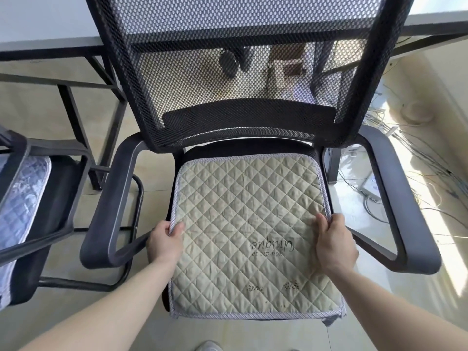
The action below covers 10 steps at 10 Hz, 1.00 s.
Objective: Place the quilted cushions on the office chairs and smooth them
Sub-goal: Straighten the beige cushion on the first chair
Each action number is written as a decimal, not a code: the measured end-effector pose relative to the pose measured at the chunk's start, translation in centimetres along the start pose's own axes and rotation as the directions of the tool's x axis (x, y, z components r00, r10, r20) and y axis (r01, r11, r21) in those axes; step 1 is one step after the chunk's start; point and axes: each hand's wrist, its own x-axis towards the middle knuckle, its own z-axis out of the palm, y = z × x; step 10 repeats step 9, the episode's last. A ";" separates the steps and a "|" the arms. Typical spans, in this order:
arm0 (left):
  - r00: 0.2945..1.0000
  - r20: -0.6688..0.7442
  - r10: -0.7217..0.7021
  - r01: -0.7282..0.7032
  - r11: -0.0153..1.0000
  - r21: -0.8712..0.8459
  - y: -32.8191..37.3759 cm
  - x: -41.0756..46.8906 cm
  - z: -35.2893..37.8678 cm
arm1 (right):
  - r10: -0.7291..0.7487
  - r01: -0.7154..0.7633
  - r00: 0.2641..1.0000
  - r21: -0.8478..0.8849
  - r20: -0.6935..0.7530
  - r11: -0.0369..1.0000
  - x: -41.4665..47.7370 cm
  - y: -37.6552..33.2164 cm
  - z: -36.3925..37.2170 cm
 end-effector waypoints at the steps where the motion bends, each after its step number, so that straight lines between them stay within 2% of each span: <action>1: 1.000 -0.013 0.004 -0.004 1.000 -0.012 0.5 0.8 0.4 | -0.016 0.017 1.000 0.011 -0.014 1.000 0.9 -0.4 0.2; 5: 0.999 -0.038 0.015 -0.016 1.000 -0.017 0.4 2.4 1.3 | -0.001 0.000 1.000 -0.063 -0.031 0.998 2.0 -0.5 1.6; 8: 0.999 -0.015 -0.049 0.051 0.981 0.189 1.1 2.6 1.0 | 0.017 -0.009 0.999 -0.179 0.041 0.984 2.5 -1.3 0.3; 10: 0.996 -0.063 -0.058 0.070 0.974 0.216 2.4 1.9 0.6 | 0.043 -0.035 0.998 -0.148 0.056 0.988 2.6 -1.5 -0.4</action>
